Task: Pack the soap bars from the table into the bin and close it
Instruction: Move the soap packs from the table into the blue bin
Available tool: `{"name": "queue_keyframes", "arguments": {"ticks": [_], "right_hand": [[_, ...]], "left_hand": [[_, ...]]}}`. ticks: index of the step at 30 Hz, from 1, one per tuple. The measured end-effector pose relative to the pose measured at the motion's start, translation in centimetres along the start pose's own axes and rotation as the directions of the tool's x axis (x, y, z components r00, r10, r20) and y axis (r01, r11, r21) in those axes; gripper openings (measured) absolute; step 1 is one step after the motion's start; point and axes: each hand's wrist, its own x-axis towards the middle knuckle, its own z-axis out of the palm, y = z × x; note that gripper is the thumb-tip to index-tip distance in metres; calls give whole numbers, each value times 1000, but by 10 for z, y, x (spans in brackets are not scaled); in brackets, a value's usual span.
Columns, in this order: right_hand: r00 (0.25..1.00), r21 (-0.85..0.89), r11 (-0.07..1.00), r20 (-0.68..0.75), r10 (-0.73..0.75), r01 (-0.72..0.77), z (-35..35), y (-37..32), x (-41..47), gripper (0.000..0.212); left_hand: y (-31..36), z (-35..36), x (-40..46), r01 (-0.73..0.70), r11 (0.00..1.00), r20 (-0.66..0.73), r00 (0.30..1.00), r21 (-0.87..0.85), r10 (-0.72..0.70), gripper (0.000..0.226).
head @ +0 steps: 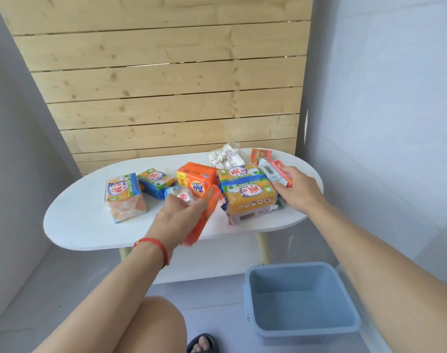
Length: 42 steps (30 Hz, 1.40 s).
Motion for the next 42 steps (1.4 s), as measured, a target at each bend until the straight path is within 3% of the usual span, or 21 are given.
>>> {"name": "queue_keyframes", "arguments": {"ticks": [3,8,11,15,20,23,27,33,37,39,42], "right_hand": [[998,-50,996,-14,67,-67,-3,-5,1,62],[960,-224,950,126,250,-218,-37,-2,-9,78],[904,-103,948,285,319,-302,-51,6,-21,60],[873,138,915,382,305,-380,-68,28,-46,36],[738,286,763,581,342,-579,-73,78,-103,39],[653,211,710,622,433,-672,-53,113,-136,40],[533,68,648,636,558,-759,-12,149,-156,39],[556,151,586,564,611,-796,54,184,-142,37],[507,90,578,600,618,-811,92,199,-124,40],[486,-12,626,620,616,-780,110,204,-117,49],[474,-124,670,614,631,-732,136,212,-114,59]], "left_hand": [[3,7,-18,-40,981,100,993,-190,59,40],[30,31,-41,4,986,298,954,-168,46,43],[31,43,-55,-8,998,375,926,-62,31,48],[10,87,-78,96,995,581,810,-4,-75,59],[-75,163,-82,266,964,492,836,21,-242,52],[-115,190,-73,236,961,385,881,143,-273,49],[-137,222,-52,52,935,316,933,352,-170,52],[-164,265,-15,-124,808,335,938,576,-95,52],[-199,271,-19,-76,681,240,959,728,-150,62],[-215,275,-22,-50,618,231,948,785,-217,69],[-228,280,-14,10,604,230,919,797,-320,69]]}}
